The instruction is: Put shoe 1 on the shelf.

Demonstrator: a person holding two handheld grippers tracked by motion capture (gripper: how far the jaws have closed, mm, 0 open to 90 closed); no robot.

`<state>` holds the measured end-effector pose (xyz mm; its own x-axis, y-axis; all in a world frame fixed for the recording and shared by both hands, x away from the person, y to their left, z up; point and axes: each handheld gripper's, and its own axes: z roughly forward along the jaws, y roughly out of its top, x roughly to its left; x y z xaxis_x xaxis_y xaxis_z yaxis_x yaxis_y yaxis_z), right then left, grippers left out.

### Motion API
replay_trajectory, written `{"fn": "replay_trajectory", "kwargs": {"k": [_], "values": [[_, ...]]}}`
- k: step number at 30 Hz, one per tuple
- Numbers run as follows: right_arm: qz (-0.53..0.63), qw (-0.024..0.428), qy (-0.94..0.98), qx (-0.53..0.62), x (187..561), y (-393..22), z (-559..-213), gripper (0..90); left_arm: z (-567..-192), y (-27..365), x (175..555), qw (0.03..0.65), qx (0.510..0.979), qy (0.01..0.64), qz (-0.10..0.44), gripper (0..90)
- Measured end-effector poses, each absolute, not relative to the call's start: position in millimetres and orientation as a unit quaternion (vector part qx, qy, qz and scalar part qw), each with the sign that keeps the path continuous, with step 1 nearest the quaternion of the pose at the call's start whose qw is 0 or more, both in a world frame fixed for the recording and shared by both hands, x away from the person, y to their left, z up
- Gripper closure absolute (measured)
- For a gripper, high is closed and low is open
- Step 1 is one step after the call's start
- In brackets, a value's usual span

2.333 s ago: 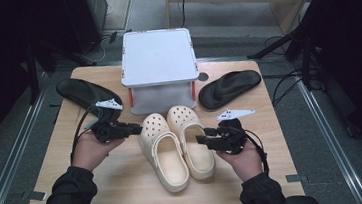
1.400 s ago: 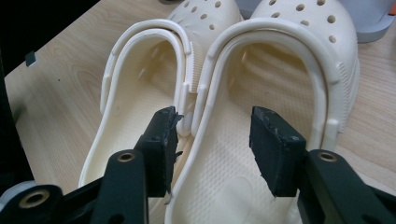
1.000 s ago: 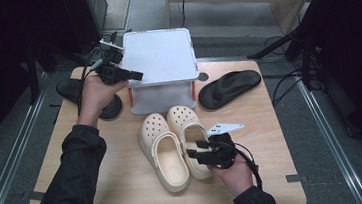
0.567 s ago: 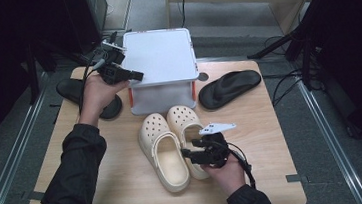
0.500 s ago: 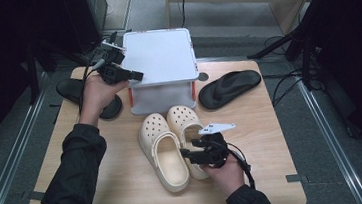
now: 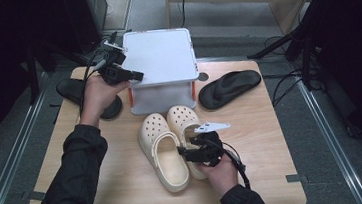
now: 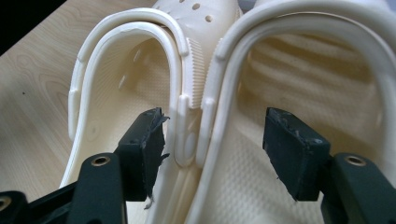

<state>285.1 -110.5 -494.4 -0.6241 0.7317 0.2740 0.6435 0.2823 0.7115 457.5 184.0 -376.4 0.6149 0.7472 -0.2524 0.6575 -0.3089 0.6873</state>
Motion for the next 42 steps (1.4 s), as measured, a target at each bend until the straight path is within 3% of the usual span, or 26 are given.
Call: {"fn": "replay_trajectory", "kwargs": {"k": [15,22,31,42], "values": [[0.396,0.075,0.799,0.446,300,-79,-503,42.1,-376,183,457,0.396,0.805,0.439,0.057,90.0],[0.375,0.108,0.798,0.460,305,-66,-501,53.5,-376,183,457,0.396,0.805,0.438,0.056,90.0],[0.370,0.107,0.793,0.472,305,-69,-498,62.7,-376,181,456,0.393,0.807,0.437,0.059,89.7],[0.376,0.093,0.788,0.479,310,-78,-491,64.8,-376,181,456,0.393,0.808,0.436,0.059,89.7]]}}
